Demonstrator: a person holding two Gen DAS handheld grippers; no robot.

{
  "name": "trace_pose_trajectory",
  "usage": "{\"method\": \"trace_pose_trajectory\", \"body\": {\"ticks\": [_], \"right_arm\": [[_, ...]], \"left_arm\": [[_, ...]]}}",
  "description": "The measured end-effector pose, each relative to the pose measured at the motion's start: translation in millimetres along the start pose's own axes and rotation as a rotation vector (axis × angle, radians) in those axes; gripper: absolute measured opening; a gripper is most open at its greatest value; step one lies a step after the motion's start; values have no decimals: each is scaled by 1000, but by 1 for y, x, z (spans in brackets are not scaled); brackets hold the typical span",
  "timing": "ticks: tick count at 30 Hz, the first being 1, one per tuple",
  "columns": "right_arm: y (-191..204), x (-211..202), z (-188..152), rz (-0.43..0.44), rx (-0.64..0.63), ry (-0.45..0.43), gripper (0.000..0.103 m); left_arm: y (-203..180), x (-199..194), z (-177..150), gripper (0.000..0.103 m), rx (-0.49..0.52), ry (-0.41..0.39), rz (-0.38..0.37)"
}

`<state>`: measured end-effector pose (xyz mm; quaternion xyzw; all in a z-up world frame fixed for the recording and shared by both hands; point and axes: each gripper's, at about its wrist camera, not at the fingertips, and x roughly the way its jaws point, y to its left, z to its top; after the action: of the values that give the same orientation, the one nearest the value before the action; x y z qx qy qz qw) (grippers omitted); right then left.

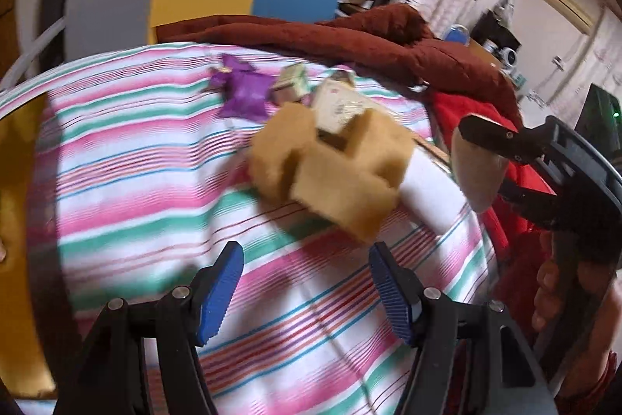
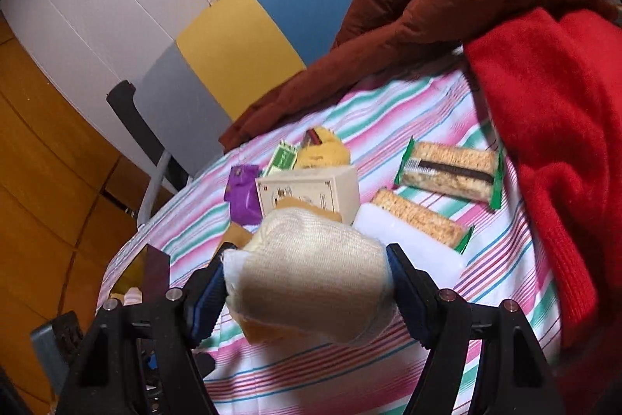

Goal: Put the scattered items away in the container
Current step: 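Grasp another tan sponge with the left gripper while the right gripper holds the cream sock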

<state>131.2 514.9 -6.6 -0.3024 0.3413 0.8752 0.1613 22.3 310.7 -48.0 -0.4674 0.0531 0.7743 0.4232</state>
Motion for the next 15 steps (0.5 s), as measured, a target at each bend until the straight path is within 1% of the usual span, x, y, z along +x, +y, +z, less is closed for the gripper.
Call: {"method": "trace_pose_trajectory", "body": {"ticks": [2,4,6,9,12,14,15], "right_arm": [[4,-4,0,0,-23,-22,76],[6,-5,-1,-3,-41,-29,76],[7,-5,-2,-10,-50,-34,76],[6,-6,-1,-14,-50,-45,76],[5,-6,-1,-11,-43,-53,76],[5,-6,-1,-15,-47,-59,76],[6,-6,-1,-17,-48,-59,76]], "left_arm": [[-4,10,8,68,-23,25,-34],[-5,16,14,69,-65,15,-65],[-8,23,20,73,-92,2,-68],[-15,37,24,74,-67,3,-17],[-22,50,26,76,-34,11,-9],[-26,61,27,76,-13,46,-8],[-28,68,27,74,-2,80,0]]}}
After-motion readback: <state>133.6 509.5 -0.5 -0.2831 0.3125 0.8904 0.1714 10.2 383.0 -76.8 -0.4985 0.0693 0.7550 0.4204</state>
